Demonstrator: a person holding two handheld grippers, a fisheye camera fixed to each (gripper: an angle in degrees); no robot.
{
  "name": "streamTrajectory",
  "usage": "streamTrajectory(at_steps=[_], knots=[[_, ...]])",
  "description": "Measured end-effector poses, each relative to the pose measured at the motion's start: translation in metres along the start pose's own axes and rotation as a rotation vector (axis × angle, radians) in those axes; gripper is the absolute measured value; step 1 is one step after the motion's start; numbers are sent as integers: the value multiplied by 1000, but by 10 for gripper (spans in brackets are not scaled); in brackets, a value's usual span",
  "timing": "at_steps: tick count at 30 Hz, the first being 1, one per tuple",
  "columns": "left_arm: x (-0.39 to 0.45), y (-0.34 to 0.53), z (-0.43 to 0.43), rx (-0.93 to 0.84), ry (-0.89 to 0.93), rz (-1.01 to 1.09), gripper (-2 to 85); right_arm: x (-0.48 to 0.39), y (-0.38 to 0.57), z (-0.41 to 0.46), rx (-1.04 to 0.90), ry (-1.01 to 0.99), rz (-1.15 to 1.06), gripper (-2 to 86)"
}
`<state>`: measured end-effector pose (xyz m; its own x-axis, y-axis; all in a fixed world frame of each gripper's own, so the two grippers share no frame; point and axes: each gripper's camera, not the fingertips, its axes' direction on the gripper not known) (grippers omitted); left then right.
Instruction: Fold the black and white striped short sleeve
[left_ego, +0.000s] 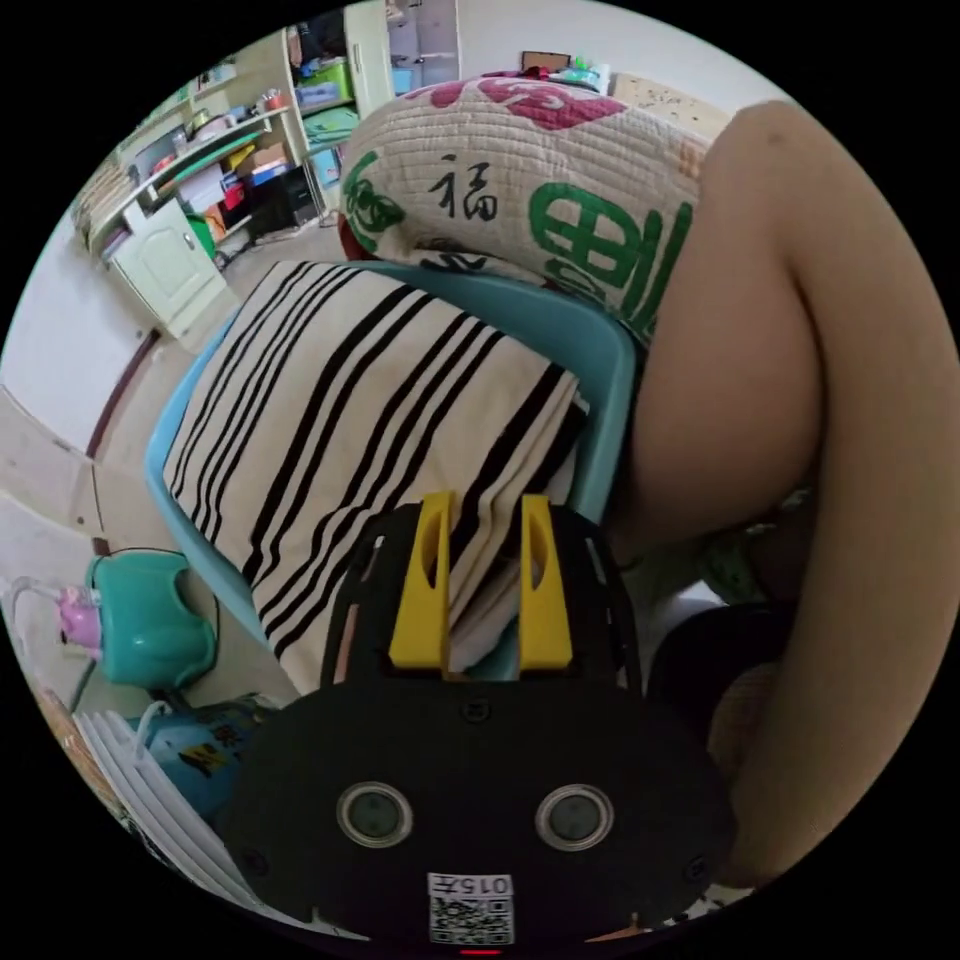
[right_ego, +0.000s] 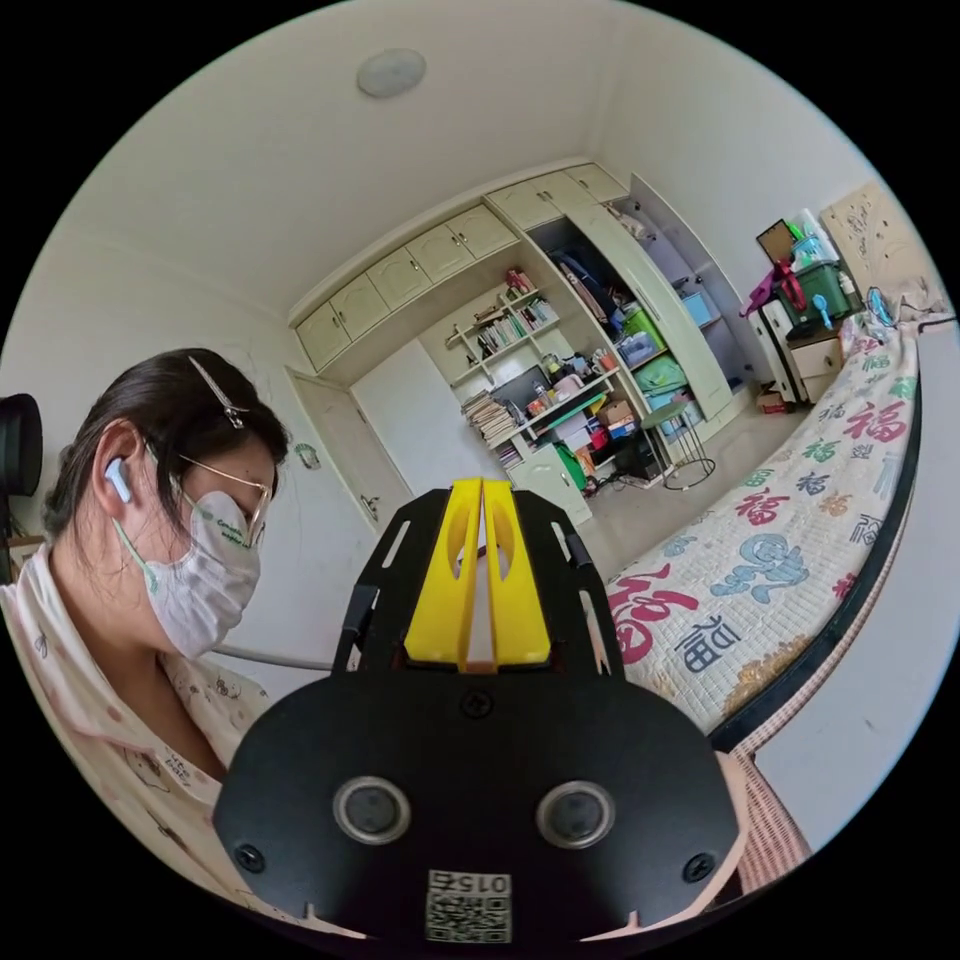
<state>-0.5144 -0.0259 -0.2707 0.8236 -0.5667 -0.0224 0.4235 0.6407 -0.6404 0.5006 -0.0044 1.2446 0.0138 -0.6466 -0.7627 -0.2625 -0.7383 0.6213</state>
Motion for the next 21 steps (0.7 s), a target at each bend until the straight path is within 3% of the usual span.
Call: streamTrajectory(at_steps=[6, 9, 15, 18, 21], knots=[[-26, -12, -2, -64, 174, -185, 66, 43, -47, -100, 100, 104, 4, -5], [-51, 7, -33, 45, 282, -298, 60, 62, -75, -141, 121, 147, -13, -4], [-68, 40, -97, 196, 312, -343, 57, 124, -140, -196, 105, 165, -8, -1], [-73, 56, -129, 284, 337, -389, 56, 167, -182, -193, -11, 164, -28, 9], [-72, 70, -155, 337, 315, -411, 55, 232, -232, -133, -351, 136, 55, 51]])
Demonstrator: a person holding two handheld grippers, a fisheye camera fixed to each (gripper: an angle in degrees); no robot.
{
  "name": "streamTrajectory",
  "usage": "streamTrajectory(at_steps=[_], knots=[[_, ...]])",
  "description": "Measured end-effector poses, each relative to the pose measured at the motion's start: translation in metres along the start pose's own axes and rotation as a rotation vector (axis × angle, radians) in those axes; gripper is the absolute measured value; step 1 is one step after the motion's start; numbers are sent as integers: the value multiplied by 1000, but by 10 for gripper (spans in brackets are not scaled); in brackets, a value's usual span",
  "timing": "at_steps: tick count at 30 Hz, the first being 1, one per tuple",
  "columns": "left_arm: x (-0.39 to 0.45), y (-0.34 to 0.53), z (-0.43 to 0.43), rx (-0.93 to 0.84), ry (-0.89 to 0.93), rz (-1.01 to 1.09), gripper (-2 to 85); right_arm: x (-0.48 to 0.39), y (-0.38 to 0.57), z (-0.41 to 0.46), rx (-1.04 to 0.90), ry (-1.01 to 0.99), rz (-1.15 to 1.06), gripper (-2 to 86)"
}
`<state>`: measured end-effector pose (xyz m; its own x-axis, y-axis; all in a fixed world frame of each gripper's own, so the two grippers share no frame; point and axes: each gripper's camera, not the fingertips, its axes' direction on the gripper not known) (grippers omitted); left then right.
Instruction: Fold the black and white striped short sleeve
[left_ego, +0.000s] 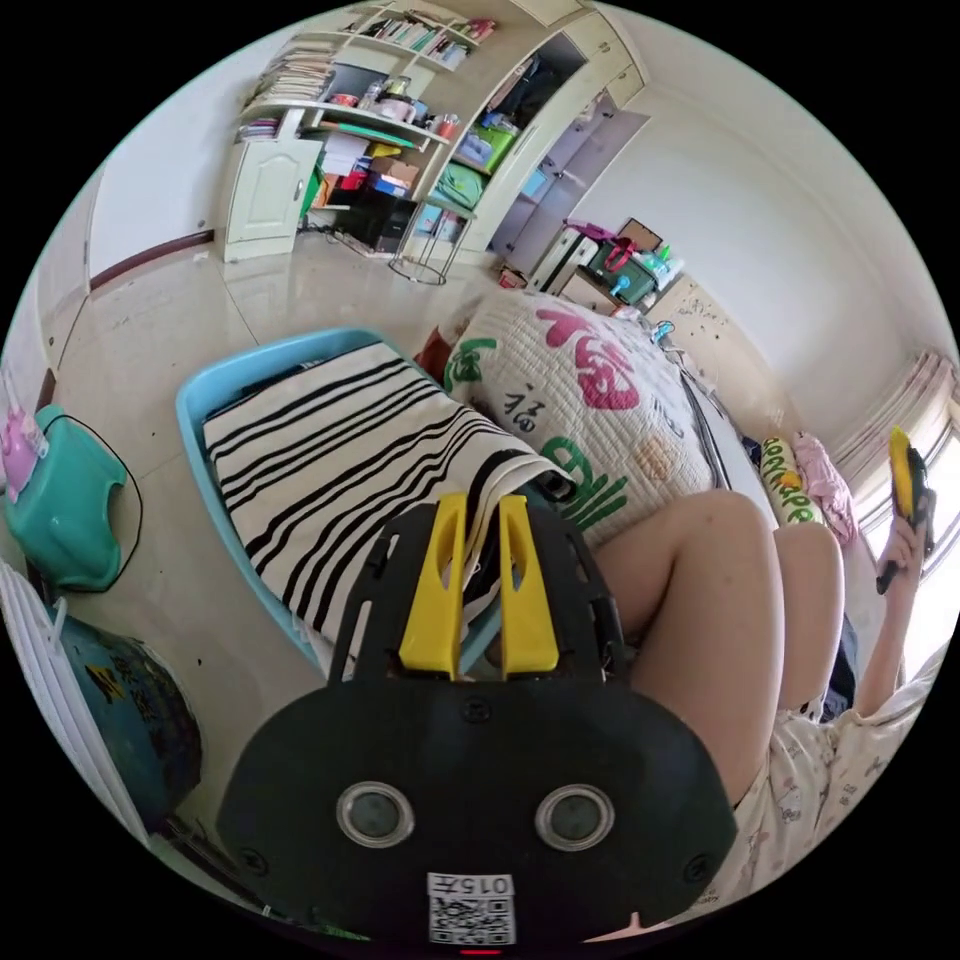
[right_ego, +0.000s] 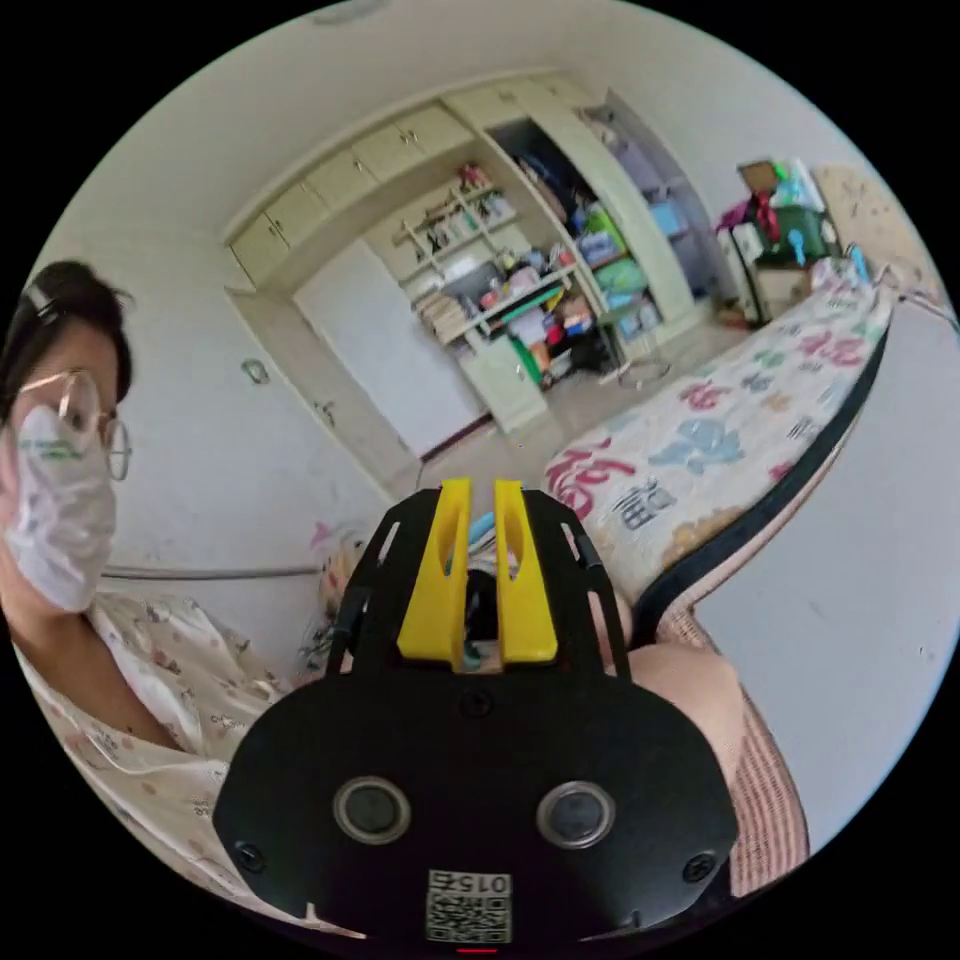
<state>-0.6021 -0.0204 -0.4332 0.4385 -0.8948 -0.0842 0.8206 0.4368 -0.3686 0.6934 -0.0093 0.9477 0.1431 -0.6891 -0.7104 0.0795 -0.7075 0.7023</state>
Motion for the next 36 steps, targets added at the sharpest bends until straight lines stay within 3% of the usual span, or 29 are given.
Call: streamTrajectory(at_steps=[2, 4, 8, 13, 22, 28, 33, 36], knots=[[2, 6, -11, 18, 1, 4, 54, 48, -54, 59, -178, -189, 84, 82], [-4, 14, -20, 32, 33, -12, 50, 78, -88, 113, -288, -247, 146, 99], [-18, 31, -35, 78, 74, -30, 20, 151, -137, 247, -571, -212, 282, 112], [-50, 60, -44, 96, 91, -96, 1, 230, -161, 327, -785, -106, 357, 126], [-63, 70, -52, 78, 119, -46, -1, 356, -239, 291, -784, -283, 554, 83], [-65, 66, -56, 72, 111, -18, 1, 408, -297, 236, -780, -199, 491, 135], [-69, 69, -60, 87, 119, -39, 7, 453, -316, 205, -791, -425, 597, 122], [-72, 72, -62, 100, 119, -69, 11, 468, -322, 193, -818, -500, 606, 67]])
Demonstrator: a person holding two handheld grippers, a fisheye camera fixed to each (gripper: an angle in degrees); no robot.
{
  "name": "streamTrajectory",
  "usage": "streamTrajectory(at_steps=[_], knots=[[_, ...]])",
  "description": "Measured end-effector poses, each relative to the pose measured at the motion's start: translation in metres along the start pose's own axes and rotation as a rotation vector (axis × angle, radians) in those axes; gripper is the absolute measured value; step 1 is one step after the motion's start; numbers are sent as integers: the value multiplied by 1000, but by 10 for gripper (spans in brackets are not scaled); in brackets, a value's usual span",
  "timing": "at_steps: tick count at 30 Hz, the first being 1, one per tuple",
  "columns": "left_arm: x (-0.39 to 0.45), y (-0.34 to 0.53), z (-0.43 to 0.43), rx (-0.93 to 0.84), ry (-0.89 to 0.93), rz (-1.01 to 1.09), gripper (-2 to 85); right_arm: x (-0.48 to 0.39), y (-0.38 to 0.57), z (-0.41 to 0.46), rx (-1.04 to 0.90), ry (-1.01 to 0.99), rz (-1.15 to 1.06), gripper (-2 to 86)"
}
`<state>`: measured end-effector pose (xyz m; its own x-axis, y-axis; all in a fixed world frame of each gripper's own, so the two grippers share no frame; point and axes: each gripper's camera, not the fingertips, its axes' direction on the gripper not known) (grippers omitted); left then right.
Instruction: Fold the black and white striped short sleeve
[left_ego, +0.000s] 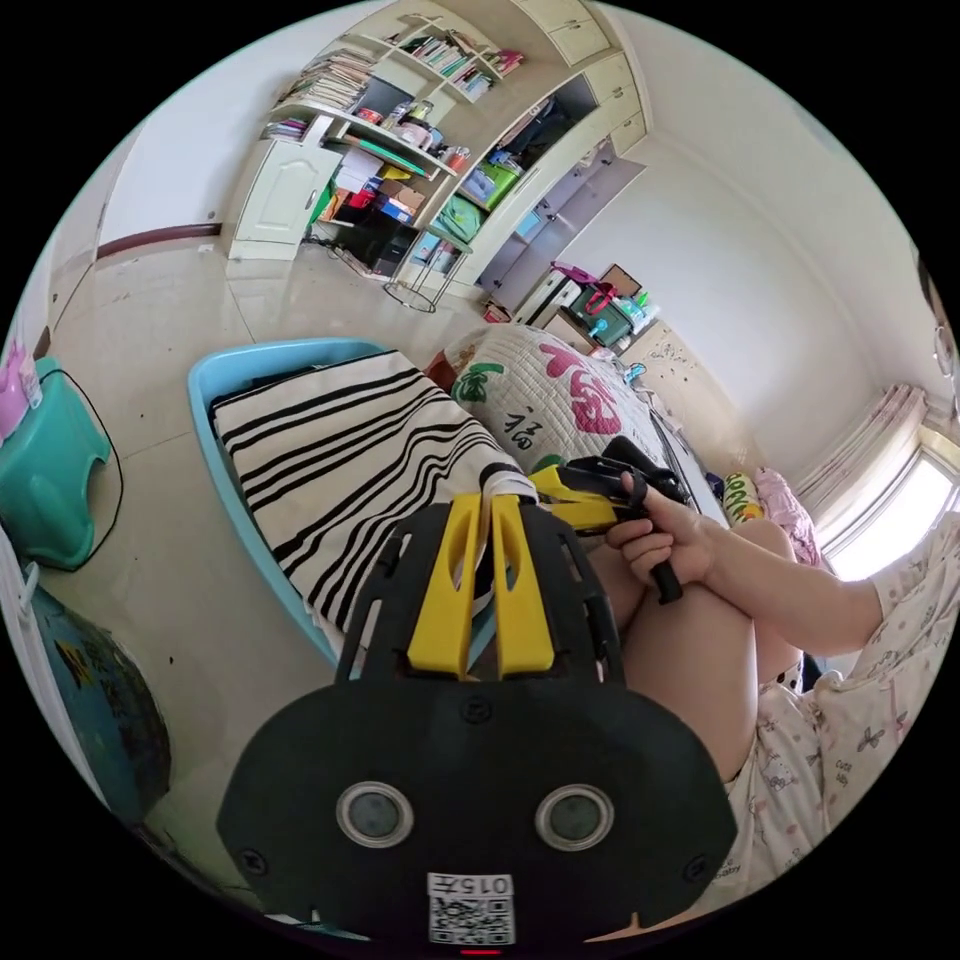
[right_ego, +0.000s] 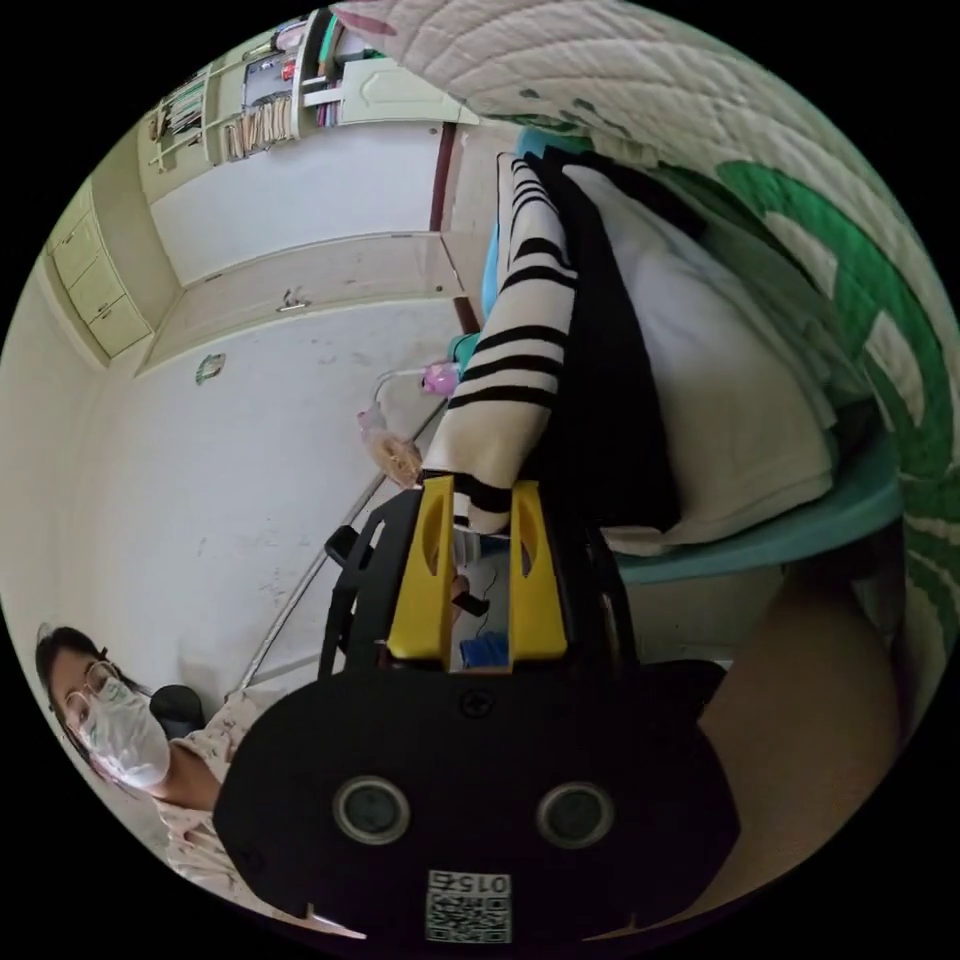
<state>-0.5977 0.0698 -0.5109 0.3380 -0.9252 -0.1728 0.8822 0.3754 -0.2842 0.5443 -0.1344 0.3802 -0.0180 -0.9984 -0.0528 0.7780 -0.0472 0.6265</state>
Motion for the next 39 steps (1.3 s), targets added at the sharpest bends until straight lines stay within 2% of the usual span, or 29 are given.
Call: streamTrajectory(at_steps=[1, 4, 8, 16, 19, 22, 25, 29, 32, 34, 39], knots=[[-5, 2, -2, 11, -15, -38, 14, 0, 3, -12, 15, -29, -11, 36], [-20, 8, -7, 19, -8, -135, 26, -10, 14, -43, 73, -115, -88, 17], [-10, 16, -5, -17, -36, -112, 69, -28, 30, -74, 131, -62, -187, 9], [52, 52, 34, -237, -347, 95, 151, -29, 56, -85, 175, -123, -239, 5], [65, 55, 44, -243, -369, 91, 162, -29, 65, -75, 172, -118, -254, 5], [76, 54, 58, -190, -551, 49, 170, -25, 72, -61, 176, -135, -257, 5], [76, 54, 79, -164, -656, -11, 181, -17, 78, -41, 181, -137, -238, 5], [79, 58, 105, -177, -778, 24, 143, -8, 86, -3, 178, -136, -224, 5], [59, 65, 100, -168, -772, -31, 61, -9, 91, 35, 153, -70, -241, 5], [55, 59, 72, -115, -750, -31, 10, -9, 97, 54, 173, -55, -255, 5], [75, 24, -23, 94, -667, 63, 0, -26, 124, 91, 239, -100, -349, 5]])
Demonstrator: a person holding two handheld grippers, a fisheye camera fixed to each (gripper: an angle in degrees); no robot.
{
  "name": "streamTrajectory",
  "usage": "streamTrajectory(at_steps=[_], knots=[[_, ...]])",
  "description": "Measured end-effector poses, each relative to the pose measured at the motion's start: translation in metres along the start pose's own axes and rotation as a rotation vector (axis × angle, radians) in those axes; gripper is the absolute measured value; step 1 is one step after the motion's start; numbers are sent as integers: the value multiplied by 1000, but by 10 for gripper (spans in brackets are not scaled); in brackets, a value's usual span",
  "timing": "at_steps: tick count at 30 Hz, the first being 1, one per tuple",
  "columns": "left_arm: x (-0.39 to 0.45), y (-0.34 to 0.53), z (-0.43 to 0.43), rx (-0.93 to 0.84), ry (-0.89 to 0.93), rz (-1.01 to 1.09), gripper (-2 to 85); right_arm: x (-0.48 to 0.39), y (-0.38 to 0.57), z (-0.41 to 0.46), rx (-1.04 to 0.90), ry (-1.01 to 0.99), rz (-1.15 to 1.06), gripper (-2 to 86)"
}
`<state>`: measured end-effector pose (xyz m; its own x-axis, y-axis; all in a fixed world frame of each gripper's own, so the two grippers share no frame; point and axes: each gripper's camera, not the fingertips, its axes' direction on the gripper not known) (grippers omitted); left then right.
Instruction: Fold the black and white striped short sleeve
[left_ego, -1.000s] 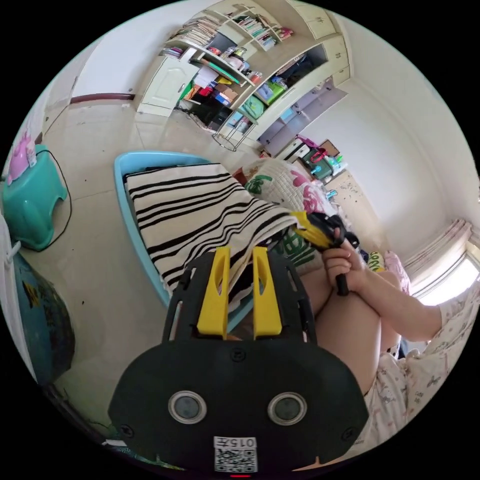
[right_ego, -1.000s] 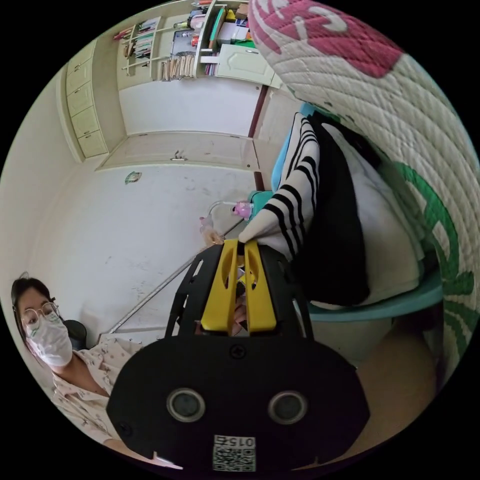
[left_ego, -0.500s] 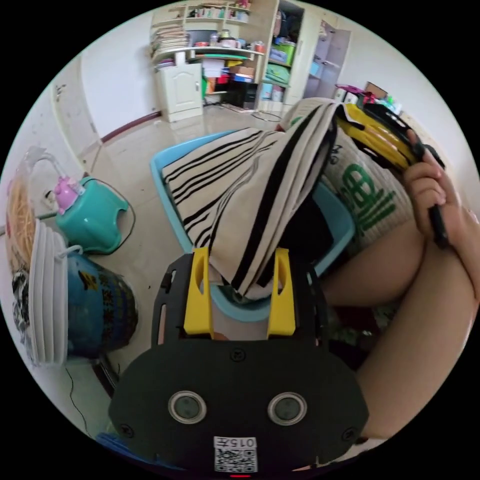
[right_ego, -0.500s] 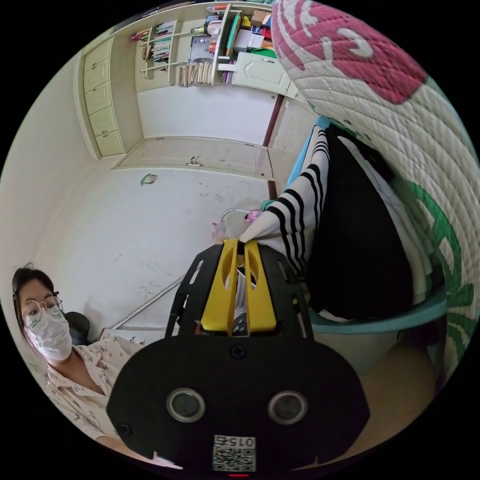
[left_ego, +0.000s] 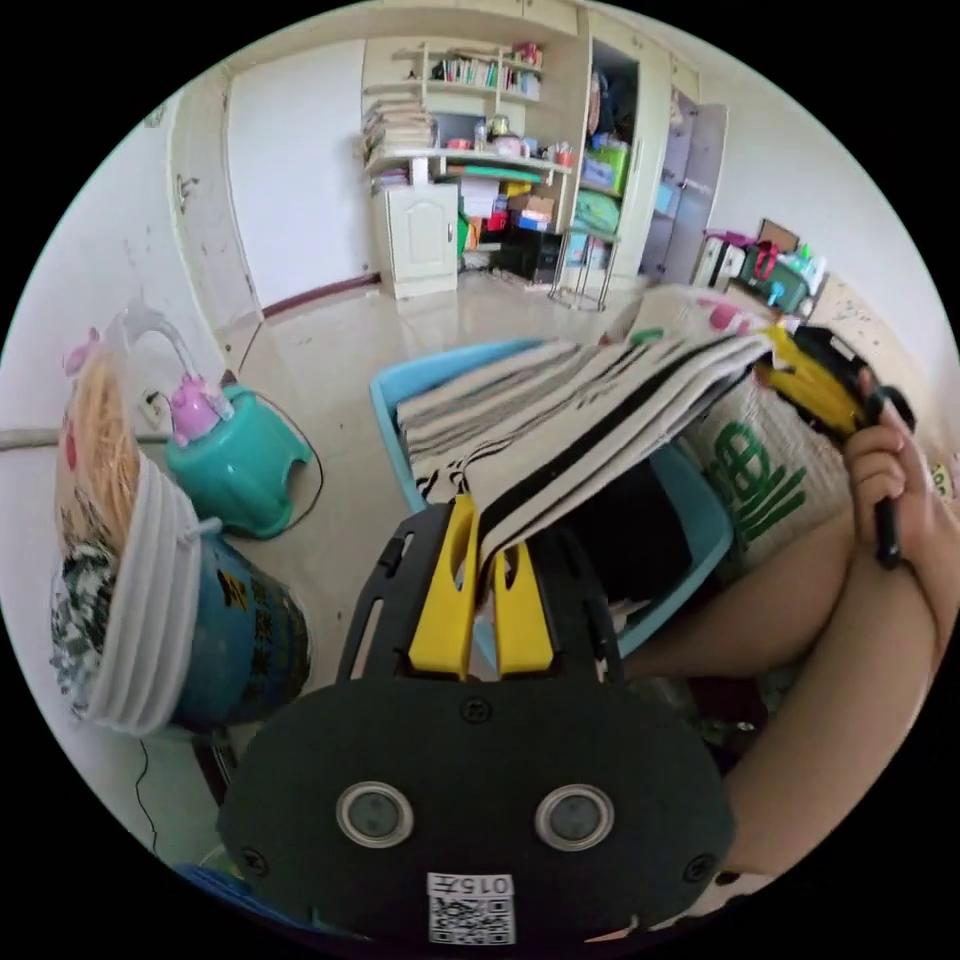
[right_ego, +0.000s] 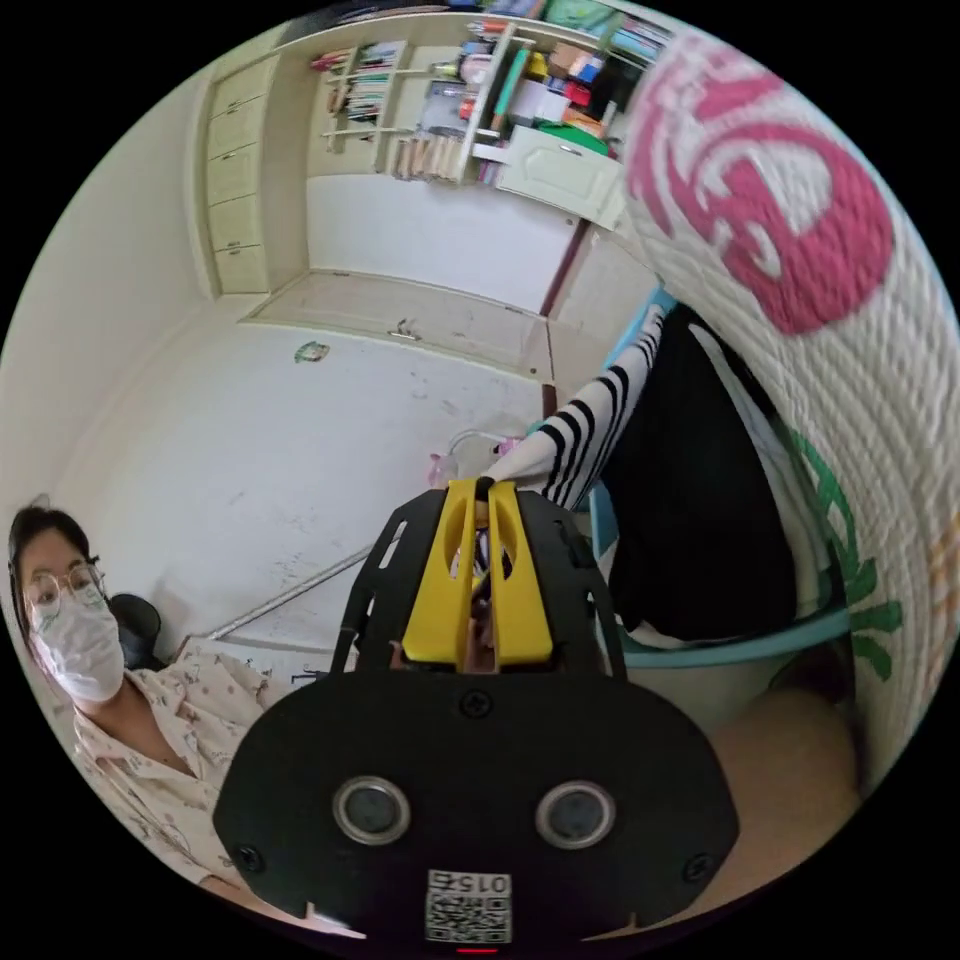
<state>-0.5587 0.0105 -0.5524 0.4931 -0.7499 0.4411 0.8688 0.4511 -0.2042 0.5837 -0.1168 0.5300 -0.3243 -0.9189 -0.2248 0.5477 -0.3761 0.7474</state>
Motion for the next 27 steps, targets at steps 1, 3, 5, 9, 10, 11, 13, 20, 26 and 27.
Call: streamTrajectory(at_steps=[1, 3, 5, 9, 10, 11, 13, 20, 26, 27], knots=[[-7, -17, -31, 88, 30, 25, 0, -17, 7, 8, 16, -20, -61, 4], [-12, -45, -76, 213, 87, 60, 0, -51, 19, 16, 32, -54, -166, 4], [-7, -76, -113, 322, 157, 109, -3, -104, 33, 17, 73, -45, -302, 4], [41, -153, -136, 430, 409, 207, -4, -176, 54, 3, 192, 35, -437, 4], [52, -164, -134, 439, 456, 218, -5, -196, 61, -6, 249, 51, -472, 4], [75, -185, -128, 464, 546, 236, -5, -217, 68, -15, 304, 84, -505, 4], [136, -228, -129, 511, 683, 266, -5, -250, 79, -26, 378, 179, -547, 4], [294, -270, -189, 662, 985, 451, -6, -365, 204, -6, 576, 512, -746, 5], [447, -204, -90, 390, 1051, 706, -3, -235, 291, 52, 664, 654, -381, 9], [481, -186, -60, 305, 1029, 789, 0, -213, 296, 58, 672, 672, -314, 9]])
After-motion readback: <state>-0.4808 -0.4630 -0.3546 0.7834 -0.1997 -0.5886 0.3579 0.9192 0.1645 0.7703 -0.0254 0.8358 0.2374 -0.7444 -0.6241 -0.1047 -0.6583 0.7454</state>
